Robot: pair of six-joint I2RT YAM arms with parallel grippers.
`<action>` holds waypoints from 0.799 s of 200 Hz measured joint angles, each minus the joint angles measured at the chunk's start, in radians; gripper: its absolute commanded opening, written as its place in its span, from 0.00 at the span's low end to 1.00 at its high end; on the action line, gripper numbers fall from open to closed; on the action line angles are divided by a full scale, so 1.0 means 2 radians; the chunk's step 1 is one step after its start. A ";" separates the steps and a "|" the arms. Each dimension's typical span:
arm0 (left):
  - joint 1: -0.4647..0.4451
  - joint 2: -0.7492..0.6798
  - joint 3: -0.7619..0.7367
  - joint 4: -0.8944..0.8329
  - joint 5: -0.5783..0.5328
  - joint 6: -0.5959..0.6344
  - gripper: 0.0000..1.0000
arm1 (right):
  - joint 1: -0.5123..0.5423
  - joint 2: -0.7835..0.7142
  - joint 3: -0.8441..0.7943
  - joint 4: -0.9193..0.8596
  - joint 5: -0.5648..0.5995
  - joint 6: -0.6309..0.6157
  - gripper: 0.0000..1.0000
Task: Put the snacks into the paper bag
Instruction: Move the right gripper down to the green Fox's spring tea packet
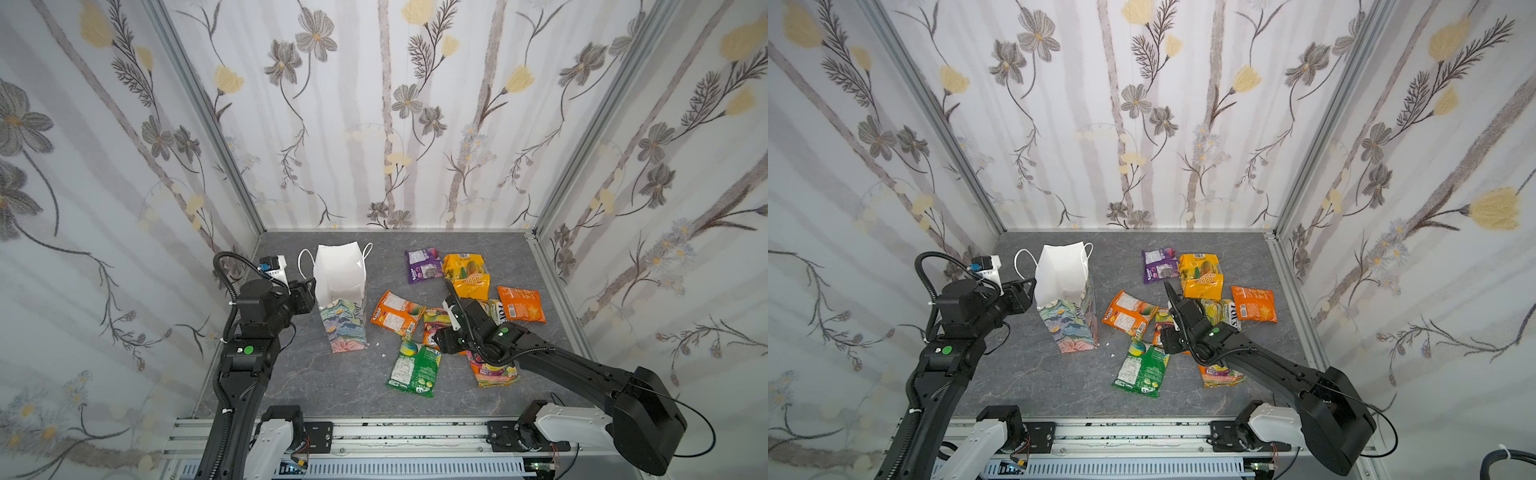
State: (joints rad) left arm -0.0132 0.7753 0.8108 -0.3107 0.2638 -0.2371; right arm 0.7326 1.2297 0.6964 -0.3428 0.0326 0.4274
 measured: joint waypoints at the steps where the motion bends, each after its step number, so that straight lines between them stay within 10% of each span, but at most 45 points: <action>1: 0.000 0.000 0.000 0.000 0.000 0.000 0.48 | 0.000 0.000 -0.001 0.000 0.000 0.001 0.71; 160: 0.000 -0.026 -0.022 0.004 -0.022 -0.003 0.46 | 0.143 0.005 -0.030 0.002 -0.018 0.043 0.66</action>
State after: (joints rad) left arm -0.0132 0.7238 0.7662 -0.3027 0.2207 -0.2436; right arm 1.0183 1.2392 0.6357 -0.3393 -0.0025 0.5140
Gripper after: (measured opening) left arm 0.460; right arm 0.664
